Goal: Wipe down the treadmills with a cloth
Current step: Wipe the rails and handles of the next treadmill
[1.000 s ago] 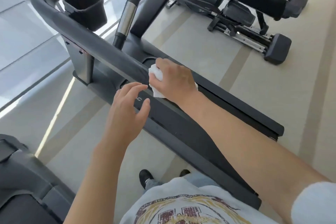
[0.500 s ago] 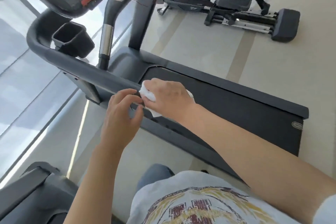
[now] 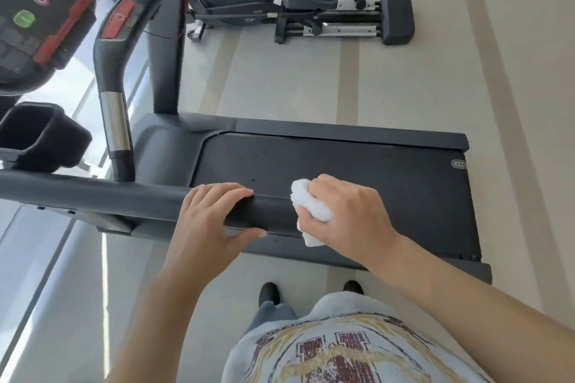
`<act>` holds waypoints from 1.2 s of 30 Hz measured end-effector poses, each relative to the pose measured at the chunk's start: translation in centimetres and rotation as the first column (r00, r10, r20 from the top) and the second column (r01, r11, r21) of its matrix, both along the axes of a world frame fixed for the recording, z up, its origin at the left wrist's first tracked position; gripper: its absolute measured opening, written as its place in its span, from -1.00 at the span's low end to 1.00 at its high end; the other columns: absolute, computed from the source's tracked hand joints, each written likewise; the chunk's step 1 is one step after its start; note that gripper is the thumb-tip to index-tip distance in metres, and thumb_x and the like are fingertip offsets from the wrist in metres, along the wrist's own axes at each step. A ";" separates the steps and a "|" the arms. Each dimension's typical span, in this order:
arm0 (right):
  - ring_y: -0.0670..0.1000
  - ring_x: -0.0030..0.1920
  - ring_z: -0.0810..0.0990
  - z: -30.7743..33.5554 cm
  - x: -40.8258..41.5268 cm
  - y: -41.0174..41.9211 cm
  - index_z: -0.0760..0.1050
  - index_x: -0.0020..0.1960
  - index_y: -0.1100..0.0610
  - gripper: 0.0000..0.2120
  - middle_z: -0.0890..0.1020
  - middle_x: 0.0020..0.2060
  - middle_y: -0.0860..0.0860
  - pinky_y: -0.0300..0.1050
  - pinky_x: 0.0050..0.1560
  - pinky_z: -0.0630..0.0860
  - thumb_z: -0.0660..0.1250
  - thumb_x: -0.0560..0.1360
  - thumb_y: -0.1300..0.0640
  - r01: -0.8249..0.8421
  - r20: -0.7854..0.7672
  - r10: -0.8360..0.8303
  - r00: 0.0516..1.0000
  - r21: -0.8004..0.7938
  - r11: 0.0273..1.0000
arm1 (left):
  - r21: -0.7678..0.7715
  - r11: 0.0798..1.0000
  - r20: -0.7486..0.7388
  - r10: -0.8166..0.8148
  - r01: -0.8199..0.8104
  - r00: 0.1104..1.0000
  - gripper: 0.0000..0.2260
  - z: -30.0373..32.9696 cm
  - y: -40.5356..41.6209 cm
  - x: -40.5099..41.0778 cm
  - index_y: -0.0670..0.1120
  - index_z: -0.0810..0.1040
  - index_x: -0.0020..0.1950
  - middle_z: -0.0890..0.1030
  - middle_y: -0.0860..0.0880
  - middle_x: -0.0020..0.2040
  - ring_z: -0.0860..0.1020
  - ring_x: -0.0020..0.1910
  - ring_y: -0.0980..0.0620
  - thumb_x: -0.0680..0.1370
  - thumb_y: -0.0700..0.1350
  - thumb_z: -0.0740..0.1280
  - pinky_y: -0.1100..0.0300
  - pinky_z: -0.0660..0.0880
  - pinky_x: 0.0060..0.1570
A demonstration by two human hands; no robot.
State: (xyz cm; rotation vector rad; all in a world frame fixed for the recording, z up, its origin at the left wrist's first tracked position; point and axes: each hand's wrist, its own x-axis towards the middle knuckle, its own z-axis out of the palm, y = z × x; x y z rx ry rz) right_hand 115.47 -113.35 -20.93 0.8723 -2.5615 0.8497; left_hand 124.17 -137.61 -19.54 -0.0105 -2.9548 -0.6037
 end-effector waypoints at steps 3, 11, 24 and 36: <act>0.00 -0.47 0.28 0.7 0.0 -2.7 0.31 -0.29 0.02 -0.76 0.33 -0.42 -0.05 -0.21 -0.48 0.14 0.26 0.47 -0.06 0.066 -0.030 -0.063 0.998 0.121 0.990 | 0.065 0.997 0.017 -0.047 0.046 0.999 -0.47 -0.2 -1.7 -0.2 0.02 0.63 0.28 0.60 0.16 0.24 0.53 0.25 0.02 0.41 0.25 0.51 0.07 0.35 0.40; 0.04 -0.51 0.25 0.8 -0.3 -14.4 0.20 -0.31 0.03 -0.65 0.23 -0.42 -0.10 -0.20 -0.45 0.00 0.27 0.52 -0.07 0.099 -0.001 -0.102 0.995 0.280 0.955 | 0.100 0.989 -0.062 -0.103 0.108 0.993 -0.55 -0.6 -9.2 0.5 -0.04 0.64 0.27 0.62 0.12 0.23 0.54 0.22 0.00 0.54 0.23 0.39 0.01 0.47 0.31; 0.06 -0.44 0.34 0.9 1.5 -23.6 0.42 -0.28 0.08 -0.70 0.32 -0.39 -0.08 -0.12 -0.40 0.21 0.39 0.52 -0.05 0.091 0.063 -0.105 0.993 0.187 0.978 | 0.072 0.991 -0.070 -0.104 0.109 0.992 -0.61 -0.7 -16.0 1.3 -0.09 0.64 0.28 0.64 0.04 0.23 0.53 0.24 -0.06 0.49 0.01 0.45 0.06 0.36 0.36; -0.04 -0.42 0.29 2.5 0.0 -7.2 0.15 -0.38 0.02 -0.53 0.29 -0.43 -0.03 -0.12 -0.37 0.12 0.32 0.52 -0.12 0.284 0.263 -0.396 0.880 0.377 0.882 | 0.109 0.966 -0.052 -0.231 0.235 0.972 -0.70 -0.6 -6.3 -1.1 -0.01 0.64 0.24 0.63 0.14 0.19 0.56 0.17 0.01 0.58 0.10 0.41 -0.05 0.48 0.28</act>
